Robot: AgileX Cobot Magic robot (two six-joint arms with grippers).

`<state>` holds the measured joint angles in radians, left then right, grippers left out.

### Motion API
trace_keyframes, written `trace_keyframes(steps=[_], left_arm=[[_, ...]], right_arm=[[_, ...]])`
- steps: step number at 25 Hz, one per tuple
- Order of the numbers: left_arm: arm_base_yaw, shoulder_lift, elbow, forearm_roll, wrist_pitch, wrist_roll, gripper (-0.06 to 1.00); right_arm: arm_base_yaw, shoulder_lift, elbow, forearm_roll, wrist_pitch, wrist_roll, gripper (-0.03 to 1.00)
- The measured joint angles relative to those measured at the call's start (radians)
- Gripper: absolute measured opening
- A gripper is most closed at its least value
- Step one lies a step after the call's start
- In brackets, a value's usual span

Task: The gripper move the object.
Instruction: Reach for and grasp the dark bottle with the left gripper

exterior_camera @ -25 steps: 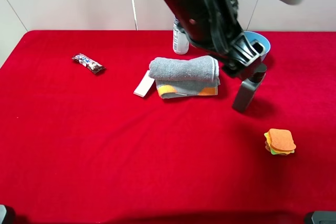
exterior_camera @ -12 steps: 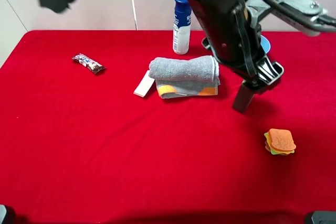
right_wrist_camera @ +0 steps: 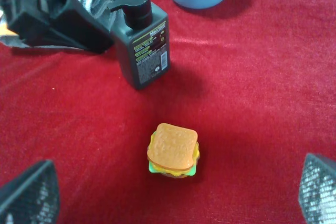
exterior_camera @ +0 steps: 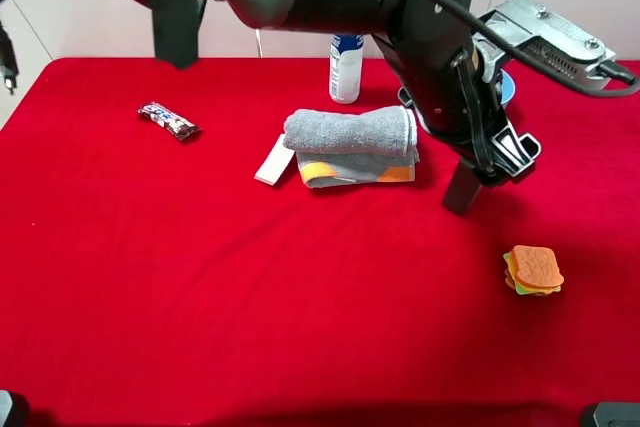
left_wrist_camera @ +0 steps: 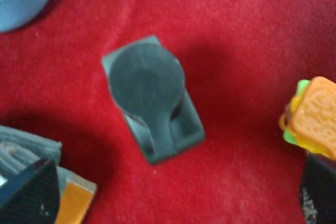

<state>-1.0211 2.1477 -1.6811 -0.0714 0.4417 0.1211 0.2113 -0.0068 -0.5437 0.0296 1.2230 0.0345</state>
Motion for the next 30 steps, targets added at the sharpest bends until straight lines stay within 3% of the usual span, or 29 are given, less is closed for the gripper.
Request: trace_keyframes(steps=[30], left_arm=[[0.0, 0.177, -0.056, 0.027, -0.203, 0.0, 0.9]], right_arm=[[0.0, 0.0, 0.0, 0.002, 0.0, 0.0, 0.69]])
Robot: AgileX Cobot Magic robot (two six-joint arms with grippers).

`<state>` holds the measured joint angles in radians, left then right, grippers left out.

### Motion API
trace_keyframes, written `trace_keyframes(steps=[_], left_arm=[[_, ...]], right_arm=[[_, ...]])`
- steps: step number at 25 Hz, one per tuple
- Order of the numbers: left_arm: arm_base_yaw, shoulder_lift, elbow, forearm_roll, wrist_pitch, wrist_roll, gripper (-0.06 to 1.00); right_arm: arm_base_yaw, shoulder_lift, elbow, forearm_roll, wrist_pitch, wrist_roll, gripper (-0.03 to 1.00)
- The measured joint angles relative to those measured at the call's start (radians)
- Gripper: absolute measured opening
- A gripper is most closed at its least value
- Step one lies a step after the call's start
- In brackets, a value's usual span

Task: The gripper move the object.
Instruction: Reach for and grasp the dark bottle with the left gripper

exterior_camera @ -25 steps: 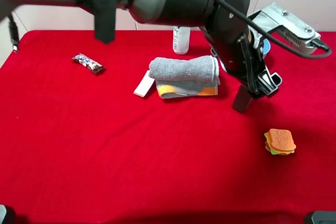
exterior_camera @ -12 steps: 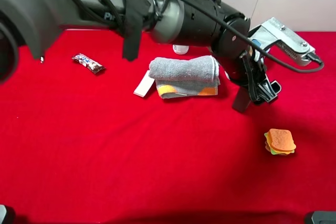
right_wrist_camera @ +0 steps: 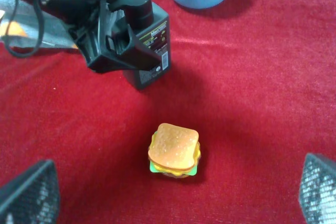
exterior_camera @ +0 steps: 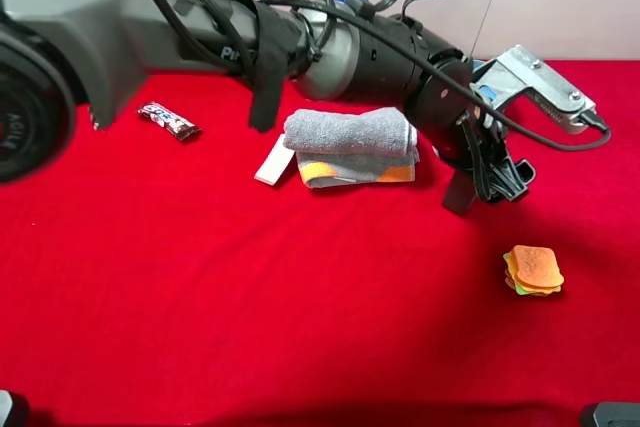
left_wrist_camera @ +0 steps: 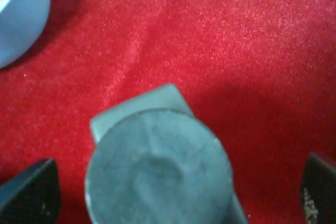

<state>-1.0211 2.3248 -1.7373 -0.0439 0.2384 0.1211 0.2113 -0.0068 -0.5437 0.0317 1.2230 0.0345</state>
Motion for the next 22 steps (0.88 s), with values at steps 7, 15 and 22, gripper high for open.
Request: trace_keyframes(steps=[7, 15, 22], left_arm=[[0.0, 0.007, 0.0, 0.0, -0.021, 0.0, 0.9], [0.0, 0.007, 0.0, 0.0, -0.025, 0.0, 0.8], [0.0, 0.007, 0.0, 0.0, -0.025, 0.0, 0.7]], right_arm=[[0.0, 0.0, 0.0, 0.002, 0.0, 0.0, 0.69], [0.0, 0.0, 0.0, 0.002, 0.0, 0.0, 0.69], [0.0, 0.0, 0.0, 0.002, 0.0, 0.0, 0.69]])
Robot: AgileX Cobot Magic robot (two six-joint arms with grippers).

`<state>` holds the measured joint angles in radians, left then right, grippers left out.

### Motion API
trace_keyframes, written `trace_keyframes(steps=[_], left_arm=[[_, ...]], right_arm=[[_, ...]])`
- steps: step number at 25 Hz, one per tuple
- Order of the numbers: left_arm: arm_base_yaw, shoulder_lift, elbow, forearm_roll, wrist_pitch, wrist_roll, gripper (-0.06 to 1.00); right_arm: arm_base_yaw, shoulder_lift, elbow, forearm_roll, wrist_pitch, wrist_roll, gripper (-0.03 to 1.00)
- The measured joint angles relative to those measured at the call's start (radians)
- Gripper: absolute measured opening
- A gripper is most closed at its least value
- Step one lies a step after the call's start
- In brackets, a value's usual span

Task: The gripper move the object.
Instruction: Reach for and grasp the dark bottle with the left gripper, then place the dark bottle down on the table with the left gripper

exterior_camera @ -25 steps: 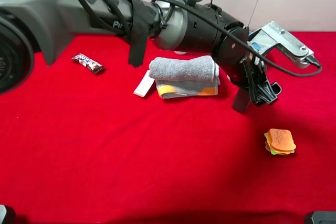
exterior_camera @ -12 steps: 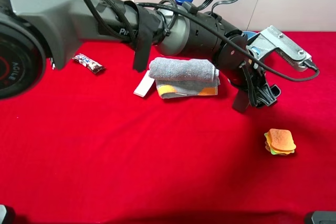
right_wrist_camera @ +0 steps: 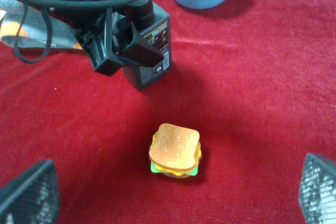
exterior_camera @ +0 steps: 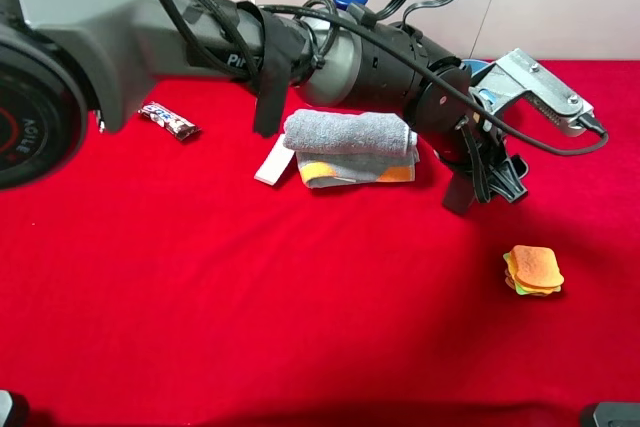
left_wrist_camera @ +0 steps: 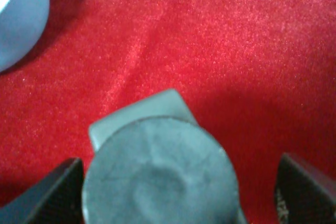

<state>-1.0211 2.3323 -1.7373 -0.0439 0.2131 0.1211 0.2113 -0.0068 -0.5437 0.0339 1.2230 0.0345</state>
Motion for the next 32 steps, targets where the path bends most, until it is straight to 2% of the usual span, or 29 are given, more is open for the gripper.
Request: trace_keyframes(steps=[4, 10, 32], left_arm=[[0.0, 0.0, 0.0, 0.0, 0.0, 0.0, 0.62], [0.0, 0.0, 0.0, -0.001, 0.0, 0.0, 0.42], [0.0, -0.001, 0.0, -0.008, 0.003, -0.003, 0.41]], right_arm=[[0.0, 0.0, 0.0, 0.0, 0.0, 0.0, 0.69], [0.0, 0.0, 0.0, 0.0, 0.0, 0.0, 0.69], [0.0, 0.0, 0.0, 0.0, 0.0, 0.0, 0.69]])
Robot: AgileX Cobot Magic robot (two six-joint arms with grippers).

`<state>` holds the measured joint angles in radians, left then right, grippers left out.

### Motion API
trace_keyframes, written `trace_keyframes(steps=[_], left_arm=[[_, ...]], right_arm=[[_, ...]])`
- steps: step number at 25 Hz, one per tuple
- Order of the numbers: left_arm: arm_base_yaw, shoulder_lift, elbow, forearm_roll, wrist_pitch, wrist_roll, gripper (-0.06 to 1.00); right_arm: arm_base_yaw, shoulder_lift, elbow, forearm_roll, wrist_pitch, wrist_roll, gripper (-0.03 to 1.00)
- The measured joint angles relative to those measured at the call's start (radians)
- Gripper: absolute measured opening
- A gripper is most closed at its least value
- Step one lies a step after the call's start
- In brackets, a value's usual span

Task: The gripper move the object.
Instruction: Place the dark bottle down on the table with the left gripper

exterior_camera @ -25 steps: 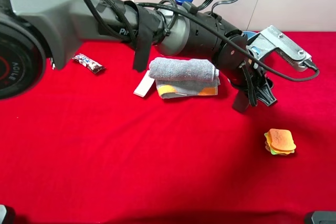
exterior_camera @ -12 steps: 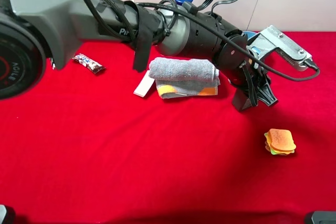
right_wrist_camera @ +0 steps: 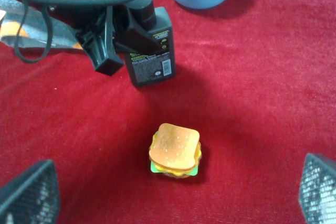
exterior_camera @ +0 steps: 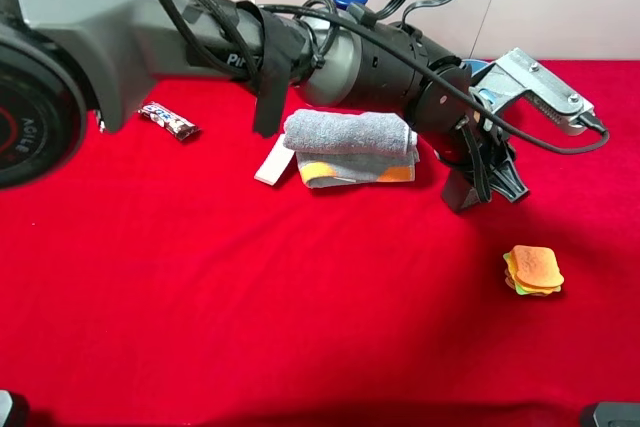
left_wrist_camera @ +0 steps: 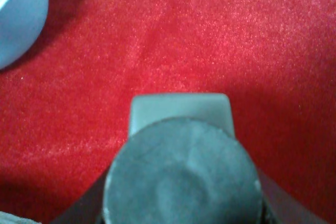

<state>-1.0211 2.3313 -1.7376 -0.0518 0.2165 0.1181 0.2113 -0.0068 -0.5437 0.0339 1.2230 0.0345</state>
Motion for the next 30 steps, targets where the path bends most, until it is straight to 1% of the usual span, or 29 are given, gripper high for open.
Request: trace_keyframes(steps=[7, 15, 18, 22, 26, 30], left_arm=[[0.0, -0.013, -0.024, 0.0, 0.085, 0.0, 0.41], [0.0, -0.11, -0.028, 0.003, 0.165, 0.0, 0.41], [0.0, -0.144, -0.029, 0.008, 0.217, -0.001, 0.41], [0.0, -0.199, -0.029, 0.052, 0.323, -0.004, 0.41], [0.0, -0.253, -0.029, 0.076, 0.419, -0.041, 0.41], [0.0, -0.328, 0.016, 0.081, 0.452, -0.054, 0.41]], right_arm=[[0.0, 0.0, 0.0, 0.0, 0.0, 0.0, 0.69], [0.0, 0.0, 0.0, 0.0, 0.0, 0.0, 0.69], [0.0, 0.0, 0.0, 0.0, 0.0, 0.0, 0.69], [0.0, 0.0, 0.0, 0.0, 0.0, 0.0, 0.69], [0.0, 0.0, 0.0, 0.0, 0.0, 0.0, 0.69], [0.0, 0.0, 0.0, 0.0, 0.0, 0.0, 0.69]])
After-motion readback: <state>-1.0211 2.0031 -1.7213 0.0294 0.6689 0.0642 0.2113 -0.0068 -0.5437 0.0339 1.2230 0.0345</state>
